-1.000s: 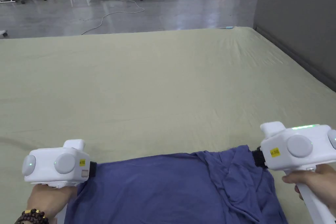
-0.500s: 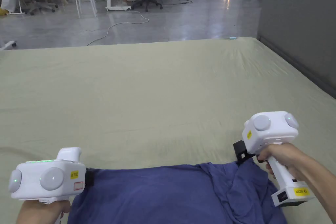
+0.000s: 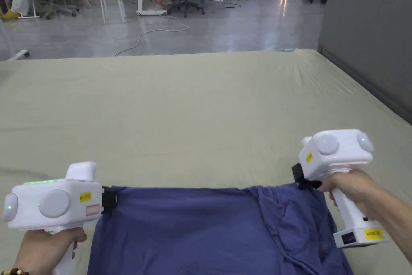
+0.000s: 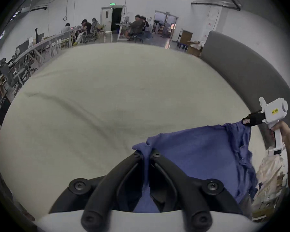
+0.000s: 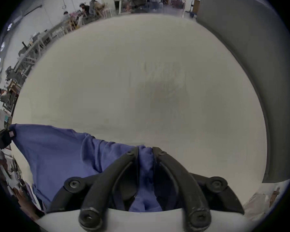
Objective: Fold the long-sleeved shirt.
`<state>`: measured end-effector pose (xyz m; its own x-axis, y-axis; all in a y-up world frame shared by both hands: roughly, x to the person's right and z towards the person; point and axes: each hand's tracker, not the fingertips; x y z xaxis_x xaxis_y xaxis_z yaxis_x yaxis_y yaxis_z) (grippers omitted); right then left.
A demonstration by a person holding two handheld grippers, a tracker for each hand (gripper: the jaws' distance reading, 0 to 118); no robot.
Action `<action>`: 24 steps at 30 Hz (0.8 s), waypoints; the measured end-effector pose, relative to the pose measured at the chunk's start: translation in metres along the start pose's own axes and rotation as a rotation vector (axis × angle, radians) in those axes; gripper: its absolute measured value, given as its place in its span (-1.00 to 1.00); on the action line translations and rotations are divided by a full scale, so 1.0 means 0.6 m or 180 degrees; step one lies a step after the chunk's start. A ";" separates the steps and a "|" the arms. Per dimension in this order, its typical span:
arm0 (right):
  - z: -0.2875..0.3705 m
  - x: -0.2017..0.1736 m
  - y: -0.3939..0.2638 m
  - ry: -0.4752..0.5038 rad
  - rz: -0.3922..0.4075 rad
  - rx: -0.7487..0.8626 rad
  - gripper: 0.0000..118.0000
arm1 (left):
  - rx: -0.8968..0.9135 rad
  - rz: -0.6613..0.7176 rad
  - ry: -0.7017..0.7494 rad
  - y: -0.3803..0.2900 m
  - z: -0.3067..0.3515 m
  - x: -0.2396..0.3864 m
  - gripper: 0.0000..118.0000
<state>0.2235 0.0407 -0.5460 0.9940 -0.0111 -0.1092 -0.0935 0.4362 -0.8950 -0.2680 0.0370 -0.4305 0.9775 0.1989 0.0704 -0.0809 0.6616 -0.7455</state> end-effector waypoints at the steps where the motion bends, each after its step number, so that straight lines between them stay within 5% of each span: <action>1: 0.031 -0.001 -0.012 0.0028 0.0038 0.0099 -0.81 | 0.0038 0.0037 -0.0038 -0.003 0.028 0.002 -0.95; 14: 0.230 -0.012 -0.321 0.0228 0.0282 0.0531 -0.81 | -0.0462 -0.0246 -0.0101 -0.193 0.215 0.019 -0.95; 24: 0.113 -0.015 -0.455 -0.0040 0.0770 -0.0401 -0.81 | -0.1353 -0.0615 0.0000 -0.306 0.149 0.028 -0.95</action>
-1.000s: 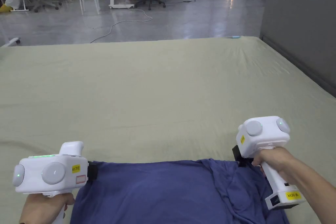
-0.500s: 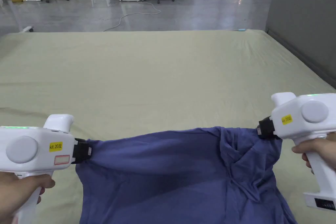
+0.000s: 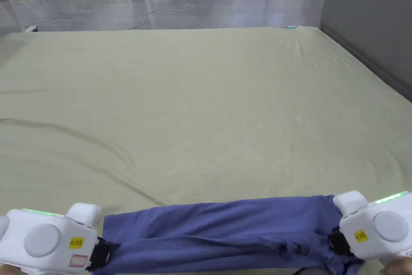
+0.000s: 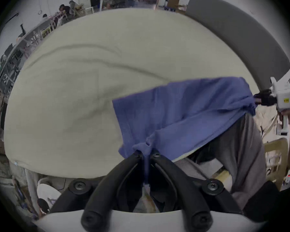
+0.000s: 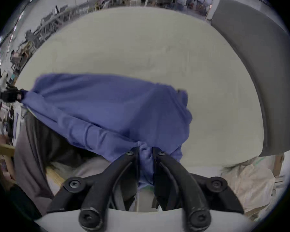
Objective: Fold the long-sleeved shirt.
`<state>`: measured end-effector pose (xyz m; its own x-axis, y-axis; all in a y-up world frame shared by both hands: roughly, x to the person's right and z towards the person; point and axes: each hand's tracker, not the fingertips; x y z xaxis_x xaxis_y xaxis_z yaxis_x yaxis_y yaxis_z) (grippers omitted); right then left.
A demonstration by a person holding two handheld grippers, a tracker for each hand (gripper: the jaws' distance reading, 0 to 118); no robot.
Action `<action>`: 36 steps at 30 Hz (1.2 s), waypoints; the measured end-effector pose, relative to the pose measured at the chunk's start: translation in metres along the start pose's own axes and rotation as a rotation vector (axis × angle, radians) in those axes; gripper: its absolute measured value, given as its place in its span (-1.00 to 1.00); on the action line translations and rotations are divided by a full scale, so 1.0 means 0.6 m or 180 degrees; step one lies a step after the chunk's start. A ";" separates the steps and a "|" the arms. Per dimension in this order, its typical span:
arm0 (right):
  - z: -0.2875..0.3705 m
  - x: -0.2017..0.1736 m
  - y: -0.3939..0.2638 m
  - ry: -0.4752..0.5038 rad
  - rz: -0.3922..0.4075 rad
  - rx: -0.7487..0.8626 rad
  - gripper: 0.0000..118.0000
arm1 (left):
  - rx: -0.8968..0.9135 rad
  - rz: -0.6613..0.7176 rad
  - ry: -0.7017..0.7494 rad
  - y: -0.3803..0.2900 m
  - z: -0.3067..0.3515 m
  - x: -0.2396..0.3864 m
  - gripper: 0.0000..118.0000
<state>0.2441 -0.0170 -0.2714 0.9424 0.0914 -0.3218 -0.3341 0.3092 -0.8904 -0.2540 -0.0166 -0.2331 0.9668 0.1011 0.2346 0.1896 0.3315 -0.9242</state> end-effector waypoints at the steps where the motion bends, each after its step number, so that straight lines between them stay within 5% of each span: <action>1: -0.003 0.000 0.001 0.0005 0.0007 -0.0013 -0.81 | -0.0050 -0.0030 0.0027 -0.002 -0.017 -0.007 -0.95; 9: 0.005 -0.003 0.011 -0.0061 0.0032 -0.0032 -0.73 | 0.0082 0.0104 0.0057 0.002 -0.022 -0.009 -0.90; 10: 0.015 -0.002 0.013 -0.0092 0.0049 -0.0016 -0.57 | 0.0178 0.0114 0.0067 0.000 -0.012 -0.008 -0.66; 12: 0.043 0.003 0.013 -0.0058 0.0030 0.0063 0.26 | 0.0415 0.0034 0.0123 0.001 0.013 -0.005 0.61; 13: 0.061 0.005 0.017 0.0006 -0.0008 0.0223 0.51 | 0.0517 0.0016 0.0161 0.001 0.029 0.000 0.92; 14: 0.080 0.006 0.021 0.0052 -0.0037 0.0364 0.56 | 0.0664 0.0000 0.0162 0.004 0.047 0.003 0.98; 19: 0.149 -0.021 0.072 -0.0023 -0.0255 0.1047 0.56 | 0.1157 0.0004 0.0152 0.051 0.115 0.034 0.95; 20: 0.153 -0.033 0.083 -0.0038 -0.0275 0.1174 0.55 | 0.1229 -0.0010 0.0154 0.059 0.121 0.041 0.74; 22: 0.157 -0.048 0.104 -0.0043 -0.0279 0.1363 0.44 | 0.1495 -0.0052 0.0208 0.075 0.126 0.056 -0.22; 23: 0.155 -0.059 0.114 -0.0088 -0.0286 0.1381 -0.10 | 0.1529 -0.0071 0.0297 0.085 0.121 0.062 -0.84; 24: 0.153 -0.068 0.121 -0.0132 -0.0285 0.1411 -0.86 | 0.1503 -0.0069 0.0382 0.091 0.116 0.066 -0.94; 26: 0.145 -0.083 0.134 -0.0437 -0.0259 0.1438 -1.00 | 0.1518 -0.0042 0.0406 0.098 0.106 0.070 -0.98; 31: 0.133 -0.116 0.137 -0.0292 -0.0212 0.1429 -1.00 | 0.1580 0.0066 0.0193 0.099 0.113 0.058 -0.99; 34: 0.140 -0.112 0.136 -0.0195 -0.0250 0.1457 -1.00 | 0.1479 0.0505 -0.0258 0.094 0.102 -0.003 -0.94; 35: 0.139 -0.116 0.133 -0.0170 -0.0263 0.1466 -1.00 | 0.1386 0.0685 -0.0481 0.089 0.091 -0.029 -0.51; 36: 0.140 -0.108 0.133 -0.0140 -0.0283 0.1459 -1.00 | 0.1168 0.0912 -0.0674 0.084 0.074 -0.057 0.17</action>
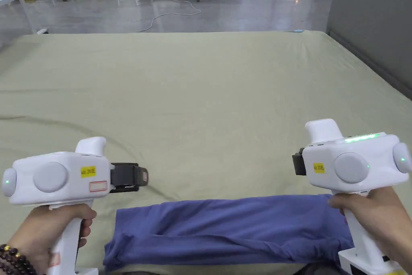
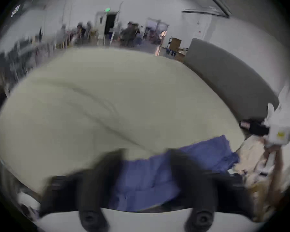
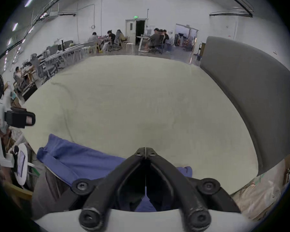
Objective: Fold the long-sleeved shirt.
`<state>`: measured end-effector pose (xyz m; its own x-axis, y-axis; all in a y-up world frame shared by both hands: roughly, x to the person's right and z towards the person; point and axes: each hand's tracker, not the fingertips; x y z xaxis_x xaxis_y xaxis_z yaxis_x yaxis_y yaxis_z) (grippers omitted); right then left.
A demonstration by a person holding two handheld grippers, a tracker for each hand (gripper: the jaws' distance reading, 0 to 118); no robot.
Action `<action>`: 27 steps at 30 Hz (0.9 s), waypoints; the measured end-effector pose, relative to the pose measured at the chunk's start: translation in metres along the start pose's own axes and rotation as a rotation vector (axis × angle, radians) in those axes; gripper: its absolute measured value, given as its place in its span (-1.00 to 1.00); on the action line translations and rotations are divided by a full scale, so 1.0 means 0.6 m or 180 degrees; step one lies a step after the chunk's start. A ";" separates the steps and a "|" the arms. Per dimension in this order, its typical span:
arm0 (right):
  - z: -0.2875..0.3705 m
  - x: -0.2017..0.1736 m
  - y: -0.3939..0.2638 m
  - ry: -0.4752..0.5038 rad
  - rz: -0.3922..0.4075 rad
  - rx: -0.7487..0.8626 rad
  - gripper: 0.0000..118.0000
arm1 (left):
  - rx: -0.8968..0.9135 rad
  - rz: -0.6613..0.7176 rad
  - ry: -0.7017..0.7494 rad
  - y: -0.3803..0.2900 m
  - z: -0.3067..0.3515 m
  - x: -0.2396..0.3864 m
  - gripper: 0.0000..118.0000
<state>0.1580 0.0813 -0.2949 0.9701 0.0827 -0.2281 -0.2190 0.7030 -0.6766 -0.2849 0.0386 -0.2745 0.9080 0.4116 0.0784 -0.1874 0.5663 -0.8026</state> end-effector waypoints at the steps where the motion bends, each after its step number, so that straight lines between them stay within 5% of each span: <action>1: -0.001 -0.004 -0.004 0.0044 -0.0022 -0.0025 -1.00 | -0.0286 0.0235 -0.0063 -0.005 -0.009 -0.028 0.83; 2: -0.003 -0.008 -0.007 0.0075 -0.0037 -0.0042 -1.00 | -0.0152 0.0377 -0.0114 -0.012 -0.001 -0.052 0.98; 12: -0.020 -0.010 -0.014 0.0231 0.0020 -0.0201 -1.00 | -0.0880 0.1976 -0.1333 -0.132 -0.068 -0.182 0.96; 18: -0.018 -0.012 -0.014 0.0303 -0.0014 -0.0210 -1.00 | -0.0518 0.1903 -0.2027 -0.141 -0.124 -0.165 0.95; 23: -0.021 -0.010 -0.016 0.0304 -0.0007 -0.0224 -1.00 | -0.0514 0.1648 -0.2132 -0.126 -0.184 -0.122 0.95; 26: -0.026 -0.002 -0.020 0.0288 -0.0024 -0.0256 -1.00 | -0.0481 0.1290 -0.1812 -0.109 -0.193 -0.117 0.81; 27: -0.027 0.000 -0.021 0.0280 -0.0038 -0.0268 -1.00 | -0.0505 0.1074 -0.1608 -0.104 -0.194 -0.113 0.28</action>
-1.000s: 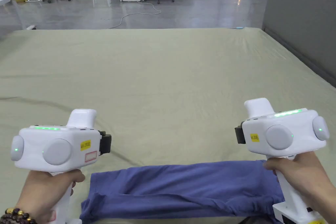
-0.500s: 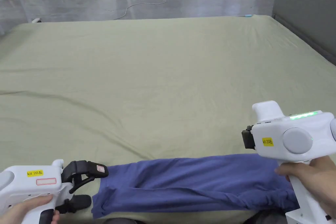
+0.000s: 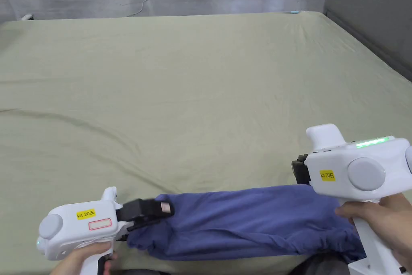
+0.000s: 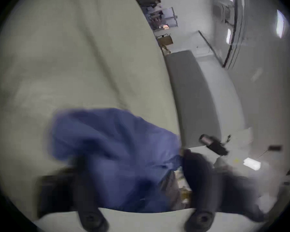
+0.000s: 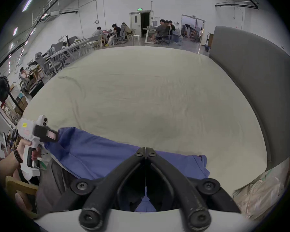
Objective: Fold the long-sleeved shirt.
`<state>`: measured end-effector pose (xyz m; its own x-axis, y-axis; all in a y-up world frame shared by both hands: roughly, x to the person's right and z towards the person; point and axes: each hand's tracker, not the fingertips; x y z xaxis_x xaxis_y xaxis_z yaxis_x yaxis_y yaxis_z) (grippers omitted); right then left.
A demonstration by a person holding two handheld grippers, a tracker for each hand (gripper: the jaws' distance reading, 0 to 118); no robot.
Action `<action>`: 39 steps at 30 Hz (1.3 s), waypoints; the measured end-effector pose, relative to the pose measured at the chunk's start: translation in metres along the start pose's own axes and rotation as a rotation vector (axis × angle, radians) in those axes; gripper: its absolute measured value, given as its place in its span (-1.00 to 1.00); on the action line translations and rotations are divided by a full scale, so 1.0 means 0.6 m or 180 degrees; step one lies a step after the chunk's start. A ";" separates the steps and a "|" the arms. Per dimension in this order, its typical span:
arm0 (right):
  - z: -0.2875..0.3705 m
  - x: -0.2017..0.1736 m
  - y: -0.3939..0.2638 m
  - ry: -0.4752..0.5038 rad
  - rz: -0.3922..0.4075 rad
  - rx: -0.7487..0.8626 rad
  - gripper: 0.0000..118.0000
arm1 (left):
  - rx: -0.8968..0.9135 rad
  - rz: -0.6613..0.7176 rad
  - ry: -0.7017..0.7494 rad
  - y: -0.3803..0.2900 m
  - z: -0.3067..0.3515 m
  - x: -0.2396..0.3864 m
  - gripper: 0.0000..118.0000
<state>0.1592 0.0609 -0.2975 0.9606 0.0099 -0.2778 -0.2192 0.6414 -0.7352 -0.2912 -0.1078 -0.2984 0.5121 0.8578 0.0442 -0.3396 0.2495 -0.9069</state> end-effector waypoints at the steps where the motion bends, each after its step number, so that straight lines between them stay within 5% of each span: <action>1: 0.000 0.003 -0.002 -0.0003 -0.0010 -0.0011 -1.00 | -0.0069 -0.0127 0.0355 0.002 -0.008 0.002 -0.78; 2: -0.001 0.004 -0.002 0.0000 -0.0014 -0.0024 -1.00 | -0.0086 -0.0230 0.0660 -0.015 -0.017 0.016 -0.88; 5: 0.001 0.006 -0.003 -0.0008 -0.0020 -0.0028 -1.00 | -0.0009 -0.0173 0.0388 -0.012 0.001 0.014 -0.88; 17: 0.008 0.022 0.008 -0.0075 -0.0035 0.0058 -1.00 | 0.0419 -0.0329 0.0640 0.026 0.115 0.009 -0.88; 28: 0.001 0.020 0.010 -0.0055 0.0012 0.0026 -1.00 | 0.1373 -0.0132 0.1817 0.094 0.329 -0.018 -0.88; 33: -0.003 0.012 0.012 -0.0026 0.0040 0.0017 -1.00 | 0.1337 -0.0202 0.1582 0.090 0.351 0.014 -0.88; 39: -0.001 0.001 0.018 0.0014 0.0084 0.0052 -1.00 | 0.0853 -0.0795 0.0655 0.057 0.251 0.167 -0.88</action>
<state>0.1576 0.0676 -0.3060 0.9538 0.0236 -0.2995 -0.2415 0.6534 -0.7175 -0.3704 0.0542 -0.2618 0.7424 0.6552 0.1396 -0.3644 0.5699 -0.7365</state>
